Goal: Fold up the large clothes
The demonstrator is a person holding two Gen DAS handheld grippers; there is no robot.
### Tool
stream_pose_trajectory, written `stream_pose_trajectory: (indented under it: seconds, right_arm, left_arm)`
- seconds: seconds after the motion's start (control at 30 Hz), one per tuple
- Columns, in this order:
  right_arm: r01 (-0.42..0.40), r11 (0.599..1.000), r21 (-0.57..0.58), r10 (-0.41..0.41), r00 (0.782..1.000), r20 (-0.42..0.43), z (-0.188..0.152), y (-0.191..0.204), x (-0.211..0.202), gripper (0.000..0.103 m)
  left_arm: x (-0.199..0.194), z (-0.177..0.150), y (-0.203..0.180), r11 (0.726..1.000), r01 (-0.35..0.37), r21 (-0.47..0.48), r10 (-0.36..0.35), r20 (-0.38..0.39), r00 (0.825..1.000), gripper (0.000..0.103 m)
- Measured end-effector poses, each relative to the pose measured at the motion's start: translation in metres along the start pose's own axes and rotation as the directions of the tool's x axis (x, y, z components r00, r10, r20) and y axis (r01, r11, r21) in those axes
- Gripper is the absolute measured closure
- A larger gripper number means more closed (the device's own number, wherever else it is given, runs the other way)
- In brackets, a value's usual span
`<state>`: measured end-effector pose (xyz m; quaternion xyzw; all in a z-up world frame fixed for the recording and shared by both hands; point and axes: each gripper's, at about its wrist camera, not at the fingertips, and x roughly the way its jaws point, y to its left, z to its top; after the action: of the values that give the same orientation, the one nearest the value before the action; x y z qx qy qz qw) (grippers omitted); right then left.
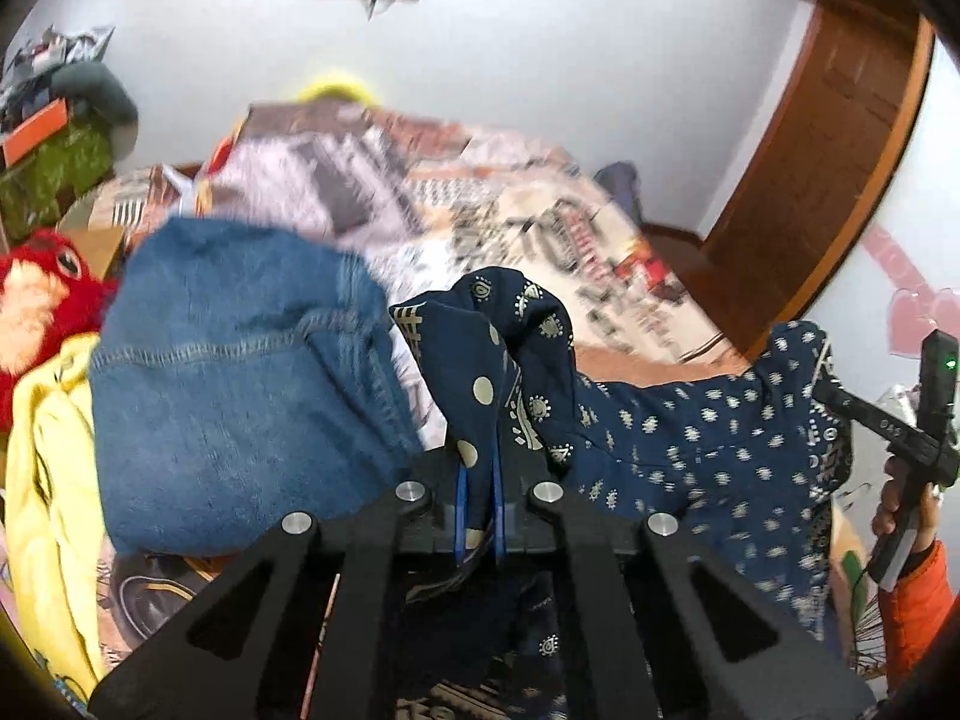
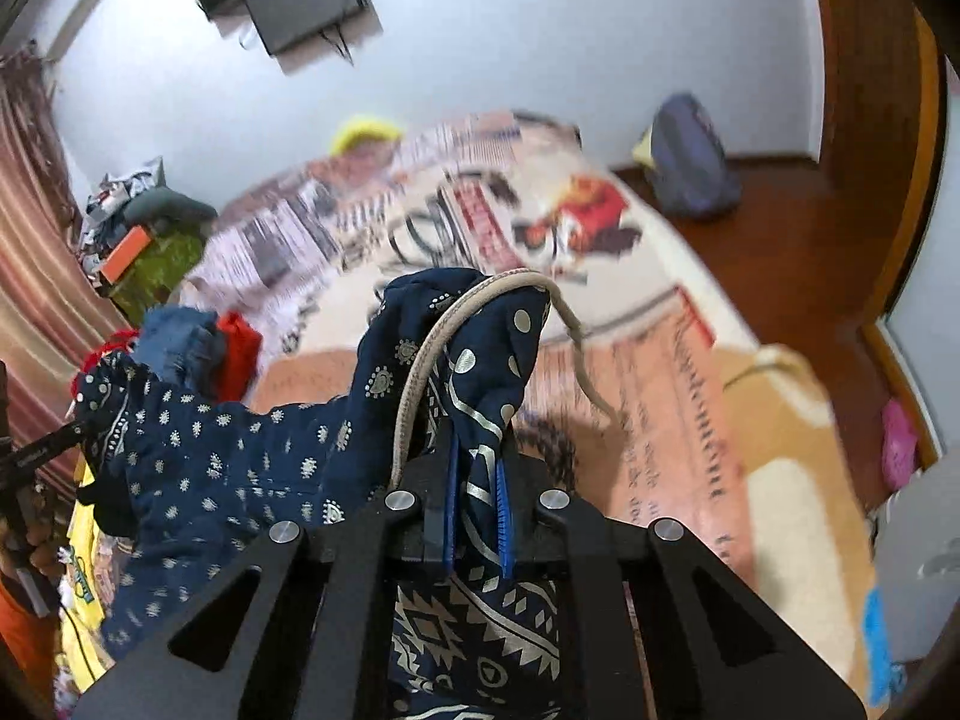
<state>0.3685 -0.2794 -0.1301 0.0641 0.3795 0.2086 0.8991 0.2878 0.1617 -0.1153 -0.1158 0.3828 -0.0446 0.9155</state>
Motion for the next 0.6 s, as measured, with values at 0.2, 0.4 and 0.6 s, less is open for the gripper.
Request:
stream_pose_trajectory:
  seconds: [0.2, 0.4, 0.6]
  right_arm:
    - [-0.01, 1.0, 0.004, 0.009, 0.996, 0.091, 0.027, 0.004, -0.029, 0.094]
    - [0.018, 0.999, -0.035, -0.014, 0.992, 0.128, 0.059, 0.011, -0.007, 0.094]
    - [0.061, 0.998, -0.027, -0.059, 0.995, 0.08, 0.079, 0.0, 0.051, 0.094]
  left_arm:
    - [-0.031, 0.025, -0.015, 0.994, 0.104, -0.023, -0.102, 0.06, 0.993, 0.098]
    - [-0.004, 0.055, -0.02, 0.992, 0.121, -0.031, -0.119, 0.057, 0.991, 0.098]
    - [0.061, 0.08, -0.007, 1.0, -0.003, 0.015, 0.002, 0.028, 1.0, 0.098]
